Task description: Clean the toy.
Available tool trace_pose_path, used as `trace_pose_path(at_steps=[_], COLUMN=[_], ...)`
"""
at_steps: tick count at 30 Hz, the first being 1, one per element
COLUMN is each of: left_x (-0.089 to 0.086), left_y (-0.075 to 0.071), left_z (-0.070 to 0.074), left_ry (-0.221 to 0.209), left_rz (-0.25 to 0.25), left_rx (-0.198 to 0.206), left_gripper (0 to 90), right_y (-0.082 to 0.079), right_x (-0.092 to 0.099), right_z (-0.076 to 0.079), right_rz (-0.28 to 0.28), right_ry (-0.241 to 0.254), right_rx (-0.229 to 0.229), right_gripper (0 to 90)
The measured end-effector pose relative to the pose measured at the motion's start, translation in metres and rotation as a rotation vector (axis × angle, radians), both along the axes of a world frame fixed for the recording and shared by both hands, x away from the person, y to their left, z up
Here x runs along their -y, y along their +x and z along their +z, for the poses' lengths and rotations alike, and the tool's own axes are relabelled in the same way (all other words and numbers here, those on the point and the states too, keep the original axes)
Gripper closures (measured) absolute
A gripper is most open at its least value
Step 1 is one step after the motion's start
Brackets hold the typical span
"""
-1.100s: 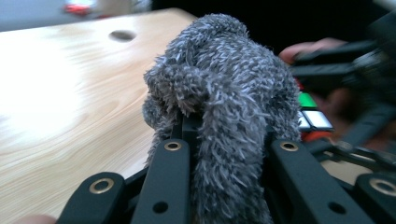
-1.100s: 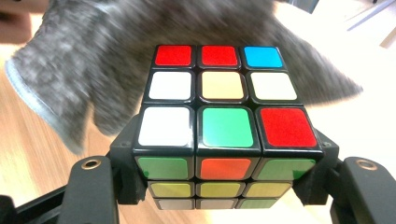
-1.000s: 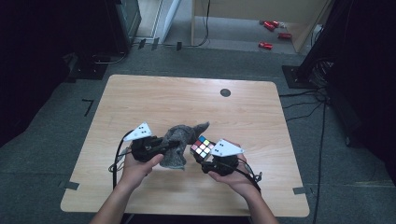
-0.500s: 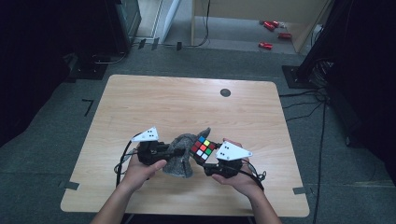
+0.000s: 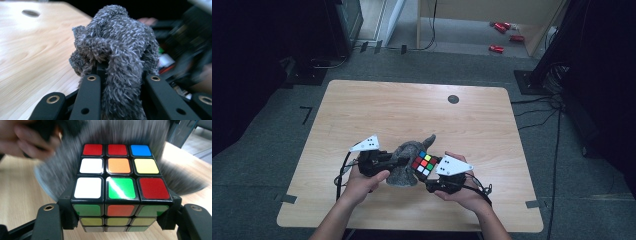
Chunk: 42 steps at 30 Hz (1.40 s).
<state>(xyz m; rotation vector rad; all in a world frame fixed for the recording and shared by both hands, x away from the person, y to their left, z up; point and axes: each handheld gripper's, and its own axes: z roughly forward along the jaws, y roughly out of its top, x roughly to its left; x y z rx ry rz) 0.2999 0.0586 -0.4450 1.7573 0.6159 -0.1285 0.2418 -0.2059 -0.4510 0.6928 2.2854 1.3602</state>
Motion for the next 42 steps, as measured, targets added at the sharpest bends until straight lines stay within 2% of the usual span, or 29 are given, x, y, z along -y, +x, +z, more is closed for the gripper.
trace_pose_path(at_steps=[2,3,4,6,8,11,12,15,16,18,21,23,25,27,28,29,32,35,36,37,38,40,42], left_x=[0.002,0.005,0.005,0.009,0.009,0.004,0.003,0.006,0.010,0.011,0.009,0.007,0.005,0.004,0.006,0.006,0.011,0.011,0.010,0.006,0.003,0.001,0.003], left_y=[0.001,0.002,0.002,0.001,0.000,-0.001,0.000,0.001,0.000,0.000,-0.002,-0.003,-0.003,-0.002,-0.001,-0.001,-0.002,-0.002,-0.003,-0.002,-0.001,-0.001,-0.001], left_z=[-0.002,-0.008,-0.008,-0.012,-0.010,-0.003,-0.002,-0.006,-0.011,-0.012,-0.007,-0.002,0.000,-0.001,-0.004,-0.004,-0.007,-0.007,-0.005,-0.001,0.000,0.001,0.000], left_ry=[0.042,0.094,0.094,0.137,0.121,0.039,0.033,0.095,0.141,0.149,0.114,0.073,0.043,0.033,0.053,0.053,0.121,0.133,0.121,0.050,0.010,-0.006,0.025], left_rz=[0.015,0.031,0.031,0.040,0.039,0.024,0.024,0.037,0.045,0.046,0.044,0.036,0.032,0.032,0.038,0.038,0.043,0.041,0.039,0.024,0.016,0.014,0.016], left_rx=[0.000,-0.009,-0.009,-0.005,-0.001,0.006,0.003,0.000,0.005,0.007,0.019,0.030,0.025,0.018,0.009,0.009,0.021,0.026,0.028,0.013,0.002,0.000,0.009], left_gripper=[76.9,77.0,77.1,77.0,77.0,77.0,77.0,77.0,77.0,77.1,77.2,77.1,77.1,77.1,77.1,77.2,77.2,77.3,77.3,77.3,77.2,77.2,77.3], right_y=[0.000,-0.001,-0.002,-0.002,-0.002,0.000,0.001,0.000,-0.002,-0.002,-0.002,-0.001,0.000,0.000,0.000,0.000,-0.002,-0.002,-0.002,-0.002,-0.002,-0.002,-0.001], right_x=[-0.002,-0.004,-0.004,-0.003,-0.002,-0.002,-0.002,-0.003,-0.004,-0.005,-0.002,-0.002,-0.002,-0.003,-0.003,-0.003,-0.002,-0.001,-0.001,-0.002,-0.002,-0.003,-0.003], right_z=[-0.001,0.001,0.003,0.004,0.004,0.001,0.001,0.002,0.003,0.004,0.004,0.004,0.004,0.003,0.004,0.004,0.008,0.010,0.009,0.008,0.007,0.007,0.007], right_rz=[0.000,-0.005,-0.003,-0.004,-0.008,-0.014,-0.018,-0.014,-0.010,-0.009,-0.010,-0.012,-0.013,-0.018,-0.019,-0.019,-0.017,-0.017,-0.016,-0.015,-0.012,-0.015,-0.018], right_ry=[-0.011,-0.013,-0.013,-0.011,-0.013,-0.018,-0.022,-0.023,-0.025,-0.024,-0.013,-0.013,-0.018,-0.028,-0.029,-0.029,-0.021,-0.019,-0.017,-0.021,-0.024,-0.025,-0.029], right_rx=[0.001,0.003,0.010,0.012,0.013,0.002,0.003,0.004,0.011,0.012,0.007,0.005,0.003,0.002,0.006,0.006,0.016,0.020,0.018,0.015,0.013,0.009,0.007], right_gripper=[34.6,34.6,34.6,34.6,34.6,34.6,34.6,34.6,34.5,34.5,34.5,34.6,34.6,34.6,34.6,34.6,34.6,34.5,34.5,34.5,34.5,34.6,34.6])
